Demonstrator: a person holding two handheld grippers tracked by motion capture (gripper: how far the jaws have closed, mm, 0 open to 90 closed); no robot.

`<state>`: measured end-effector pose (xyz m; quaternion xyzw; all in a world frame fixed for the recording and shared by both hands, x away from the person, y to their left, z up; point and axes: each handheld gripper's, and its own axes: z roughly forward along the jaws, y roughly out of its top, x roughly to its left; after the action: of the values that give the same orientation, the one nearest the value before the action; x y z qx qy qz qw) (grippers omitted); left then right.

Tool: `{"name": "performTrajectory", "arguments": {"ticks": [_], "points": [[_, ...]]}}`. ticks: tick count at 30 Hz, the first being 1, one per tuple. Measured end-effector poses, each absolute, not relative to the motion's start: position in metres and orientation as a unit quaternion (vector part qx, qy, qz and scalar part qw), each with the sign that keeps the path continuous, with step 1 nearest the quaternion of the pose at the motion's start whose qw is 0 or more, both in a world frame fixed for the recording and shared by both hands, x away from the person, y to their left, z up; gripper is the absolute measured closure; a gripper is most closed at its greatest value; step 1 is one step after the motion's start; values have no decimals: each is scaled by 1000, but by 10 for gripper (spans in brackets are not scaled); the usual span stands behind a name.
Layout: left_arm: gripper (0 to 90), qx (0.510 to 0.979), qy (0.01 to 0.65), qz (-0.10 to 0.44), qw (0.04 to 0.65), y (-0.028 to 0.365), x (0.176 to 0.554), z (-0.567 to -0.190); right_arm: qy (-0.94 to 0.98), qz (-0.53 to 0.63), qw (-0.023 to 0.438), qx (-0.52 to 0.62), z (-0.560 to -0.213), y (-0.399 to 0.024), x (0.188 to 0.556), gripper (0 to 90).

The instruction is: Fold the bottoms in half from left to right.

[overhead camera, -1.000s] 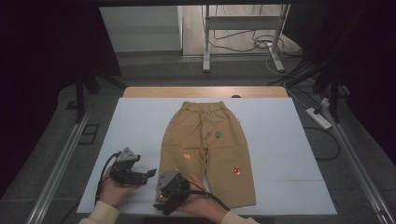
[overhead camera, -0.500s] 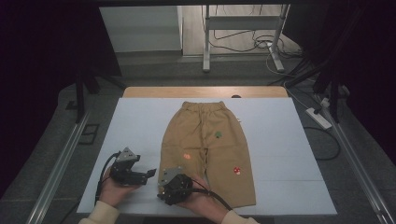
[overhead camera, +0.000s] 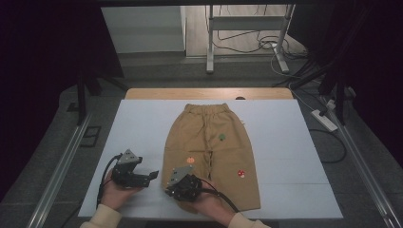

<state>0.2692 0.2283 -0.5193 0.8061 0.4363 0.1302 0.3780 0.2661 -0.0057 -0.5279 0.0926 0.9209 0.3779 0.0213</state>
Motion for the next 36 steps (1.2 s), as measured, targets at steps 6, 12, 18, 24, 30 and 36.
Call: {"name": "performTrajectory", "arguments": {"ticks": [6, 12, 18, 24, 30, 36], "points": [[113, 803, 438, 134, 382, 229, 271, -517, 917, 389, 12, 85, -523, -8, 263, 846], [114, 801, 440, 135, 383, 229, 277, -515, 916, 394, 4, 75, -521, -8, 259, 847], [118, 803, 437, 129, 385, 222, 289, -511, 917, 392, 0, 71, -523, -7, 258, 846], [121, 806, 434, 125, 383, 218, 297, -510, 917, 393, -2, 71, -523, -7, 259, 846], [120, 807, 434, 118, 384, 214, 305, -507, 916, 395, -1, 70, -523, -8, 259, 847], [120, 806, 435, 119, 383, 213, 314, -506, 916, 395, -2, 69, -523, -8, 260, 846]]}}
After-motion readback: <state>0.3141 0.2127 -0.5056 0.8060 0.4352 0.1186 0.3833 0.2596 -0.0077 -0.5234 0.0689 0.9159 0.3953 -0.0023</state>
